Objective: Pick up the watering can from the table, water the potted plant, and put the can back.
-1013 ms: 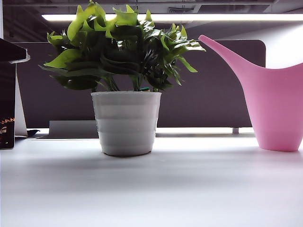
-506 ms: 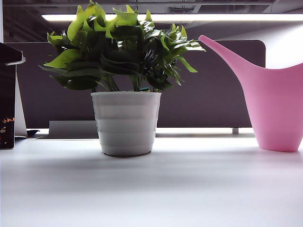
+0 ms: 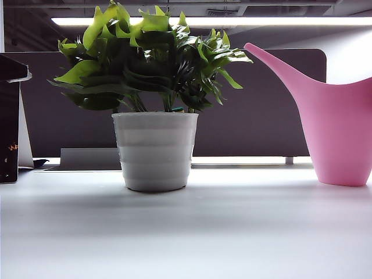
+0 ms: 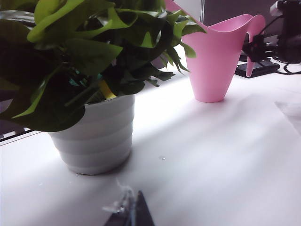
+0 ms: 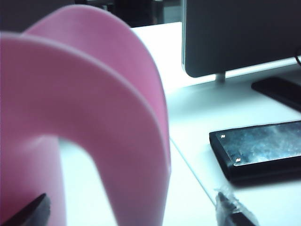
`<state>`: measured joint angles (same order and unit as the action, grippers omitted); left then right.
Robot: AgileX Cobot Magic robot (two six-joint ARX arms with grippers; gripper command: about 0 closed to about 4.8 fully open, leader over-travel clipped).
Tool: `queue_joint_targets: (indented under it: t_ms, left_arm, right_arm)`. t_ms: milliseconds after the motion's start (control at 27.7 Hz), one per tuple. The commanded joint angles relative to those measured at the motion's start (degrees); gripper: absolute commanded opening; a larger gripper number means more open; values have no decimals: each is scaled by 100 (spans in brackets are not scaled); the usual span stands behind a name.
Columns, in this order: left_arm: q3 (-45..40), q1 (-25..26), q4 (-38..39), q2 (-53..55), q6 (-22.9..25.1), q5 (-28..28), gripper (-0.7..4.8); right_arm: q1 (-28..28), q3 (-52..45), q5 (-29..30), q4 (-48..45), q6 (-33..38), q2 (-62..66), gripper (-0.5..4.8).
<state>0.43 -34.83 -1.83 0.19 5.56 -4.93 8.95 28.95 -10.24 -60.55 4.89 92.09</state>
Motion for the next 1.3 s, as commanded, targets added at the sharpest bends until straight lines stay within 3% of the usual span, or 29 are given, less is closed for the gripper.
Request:
queue_joint_targets:
  t_ms: [36, 398, 506, 579, 615, 904, 1302]
  left_arm:
    - [4, -4, -39, 4, 0, -28, -5]
    - [4, -4, -39, 4, 0, -26, -5]
    - [4, -4, -39, 4, 0, -26, -5]
    - [4, -4, -39, 4, 0, -28, -5]
    - [4, -2, -39, 4, 0, -26, -5]
    - [7, 66, -37, 4, 0, -42, -5]
    - [7, 1521, -39, 4, 0, -37, -5]
  right_arm:
    - [83, 210, -2, -138, -63, 103, 479]
    - [212, 431, 7, -138, -61, 297, 479]
    - [216, 431, 4, -142, -61, 297, 422]
    - [216, 431, 11, -140, -61, 297, 295]
    - [216, 431, 11, -142, -61, 297, 183]
    - [214, 428, 11, -284, -39, 271, -6]
    - [190, 426, 278, 186, -42, -1139, -6]
